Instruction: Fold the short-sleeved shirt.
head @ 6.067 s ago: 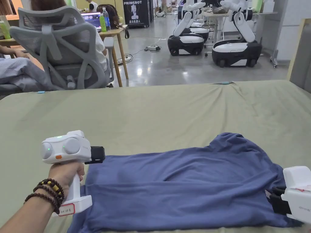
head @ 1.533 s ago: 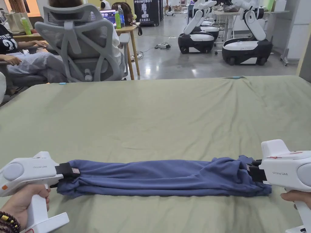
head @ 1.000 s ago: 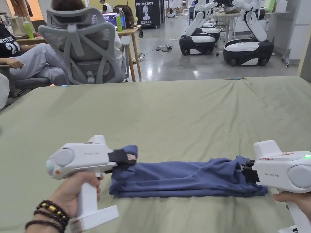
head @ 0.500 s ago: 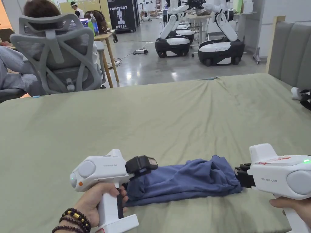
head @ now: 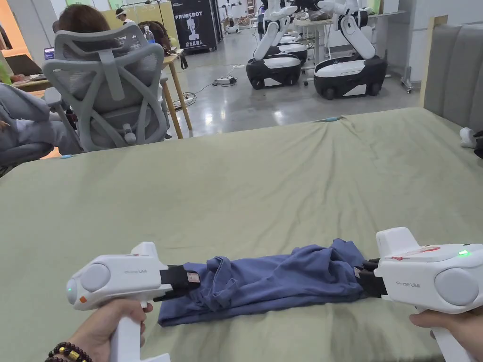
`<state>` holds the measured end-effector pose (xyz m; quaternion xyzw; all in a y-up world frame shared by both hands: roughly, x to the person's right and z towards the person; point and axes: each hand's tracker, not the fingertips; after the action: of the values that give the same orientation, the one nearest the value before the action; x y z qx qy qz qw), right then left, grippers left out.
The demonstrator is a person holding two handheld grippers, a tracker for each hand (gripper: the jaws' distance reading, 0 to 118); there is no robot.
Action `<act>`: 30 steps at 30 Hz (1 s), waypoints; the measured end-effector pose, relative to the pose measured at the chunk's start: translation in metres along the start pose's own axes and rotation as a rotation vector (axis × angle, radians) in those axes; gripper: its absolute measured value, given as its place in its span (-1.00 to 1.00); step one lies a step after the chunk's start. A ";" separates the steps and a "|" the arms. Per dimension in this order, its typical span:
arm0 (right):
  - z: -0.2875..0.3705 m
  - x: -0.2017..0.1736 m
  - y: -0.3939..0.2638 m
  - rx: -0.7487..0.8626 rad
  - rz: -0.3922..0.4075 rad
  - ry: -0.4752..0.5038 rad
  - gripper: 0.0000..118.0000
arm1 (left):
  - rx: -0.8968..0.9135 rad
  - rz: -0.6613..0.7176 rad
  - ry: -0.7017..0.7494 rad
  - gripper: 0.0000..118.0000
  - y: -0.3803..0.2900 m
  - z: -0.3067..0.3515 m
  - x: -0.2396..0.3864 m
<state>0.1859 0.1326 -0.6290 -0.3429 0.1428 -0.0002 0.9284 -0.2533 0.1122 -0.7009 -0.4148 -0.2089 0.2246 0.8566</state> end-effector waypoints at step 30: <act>-0.004 -0.003 -0.002 0.018 0.005 0.019 -1.00 | 0.164 0.095 -0.034 -0.17 0.009 0.040 -0.023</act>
<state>0.1821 0.1293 -0.6298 -0.3340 0.1525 -0.0025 0.9302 -0.2957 0.1287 -0.6897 -0.3488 -0.1845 0.2884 0.8724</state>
